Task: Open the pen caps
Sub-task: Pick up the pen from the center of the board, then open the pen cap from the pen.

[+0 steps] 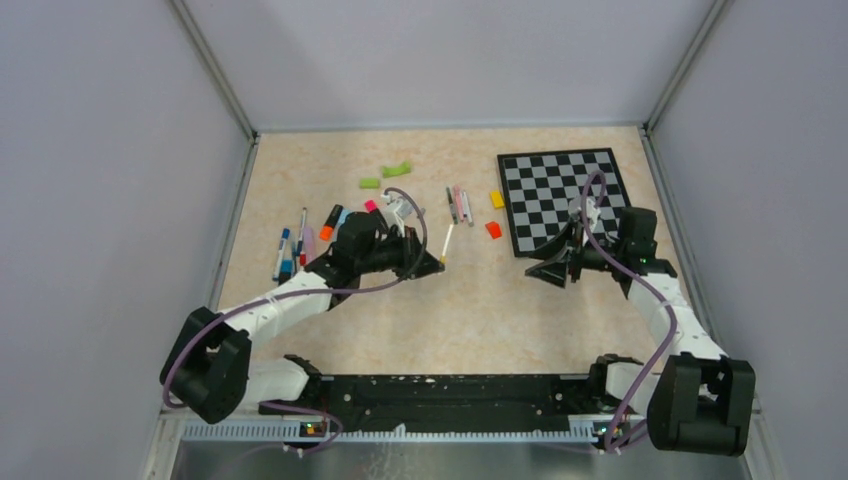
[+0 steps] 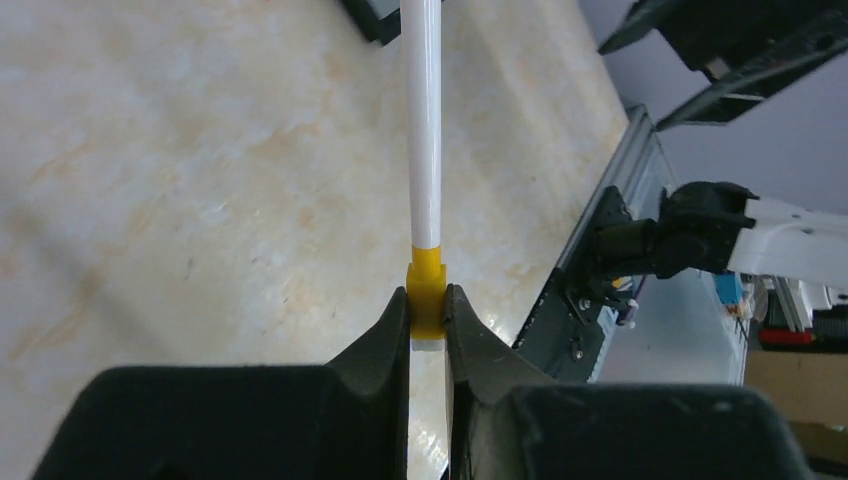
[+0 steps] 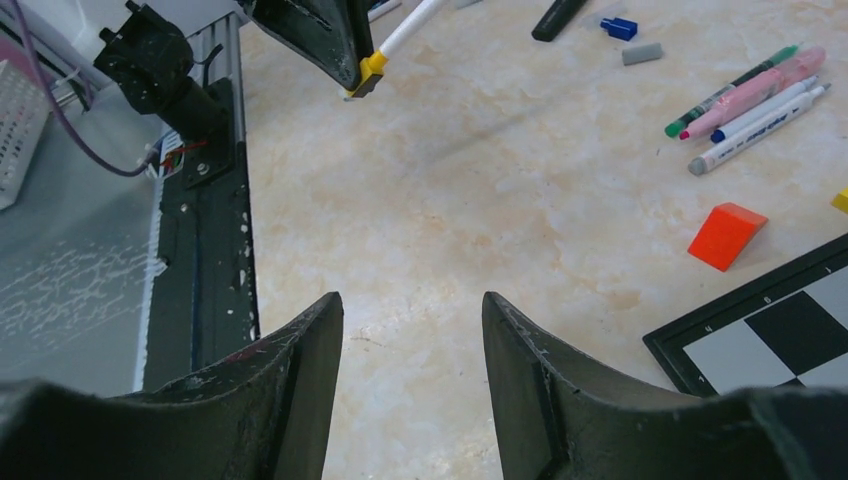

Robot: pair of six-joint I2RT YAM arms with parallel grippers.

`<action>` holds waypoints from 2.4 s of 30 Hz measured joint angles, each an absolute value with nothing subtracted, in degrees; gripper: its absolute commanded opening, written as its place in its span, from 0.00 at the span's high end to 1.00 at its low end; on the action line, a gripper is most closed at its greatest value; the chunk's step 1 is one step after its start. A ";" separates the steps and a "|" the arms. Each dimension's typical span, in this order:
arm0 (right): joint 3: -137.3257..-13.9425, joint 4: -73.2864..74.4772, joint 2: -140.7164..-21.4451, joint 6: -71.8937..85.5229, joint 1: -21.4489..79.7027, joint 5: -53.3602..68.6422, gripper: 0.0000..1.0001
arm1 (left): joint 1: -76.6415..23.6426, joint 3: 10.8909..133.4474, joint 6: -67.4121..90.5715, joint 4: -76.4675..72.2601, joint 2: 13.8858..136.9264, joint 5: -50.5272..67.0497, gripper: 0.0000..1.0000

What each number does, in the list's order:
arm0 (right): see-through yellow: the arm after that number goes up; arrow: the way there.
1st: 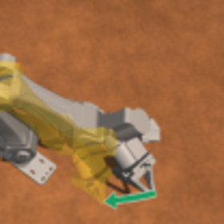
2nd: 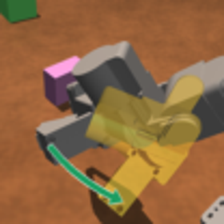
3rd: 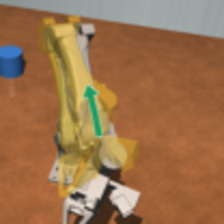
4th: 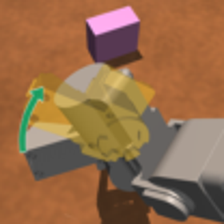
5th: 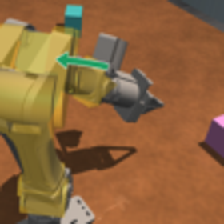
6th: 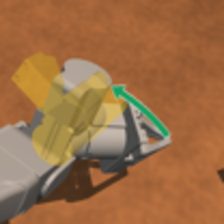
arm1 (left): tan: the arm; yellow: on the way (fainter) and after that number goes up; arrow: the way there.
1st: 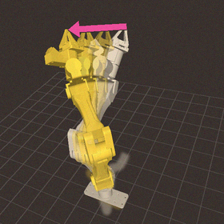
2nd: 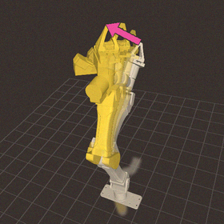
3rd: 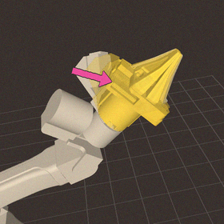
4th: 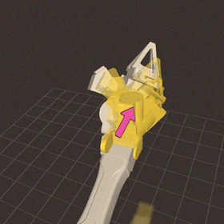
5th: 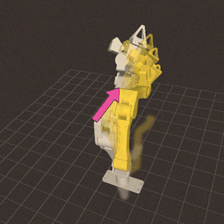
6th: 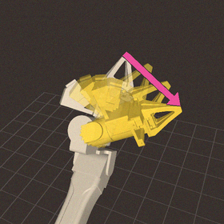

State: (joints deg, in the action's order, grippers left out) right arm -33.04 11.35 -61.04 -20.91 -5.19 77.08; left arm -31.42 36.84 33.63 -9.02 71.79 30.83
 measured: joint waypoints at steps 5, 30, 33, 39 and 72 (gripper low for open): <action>-42.48 21.32 -64.03 -25.23 -2.42 77.28 0.47 | -35.92 37.89 31.09 -17.21 73.49 34.13 1.00; -49.45 6.57 -70.83 17.67 13.47 68.51 0.57 | -48.75 41.65 24.32 -23.59 77.65 24.29 1.00; -49.10 6.07 -71.46 18.33 13.87 67.57 0.63 | -49.28 41.91 24.36 -24.01 77.93 23.90 1.00; -49.06 5.56 -72.05 18.63 14.96 65.54 1.00 | -49.95 41.93 24.95 -24.51 78.17 23.00 0.89; -45.41 -10.55 -70.35 29.15 14.92 70.98 1.00 | -48.58 37.65 33.65 -36.93 78.70 31.97 1.00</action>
State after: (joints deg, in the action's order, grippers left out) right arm -45.41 -10.55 -70.35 29.15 14.92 70.98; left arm -48.58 37.65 33.65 -36.93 78.70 31.97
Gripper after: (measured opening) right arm 0.061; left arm 0.069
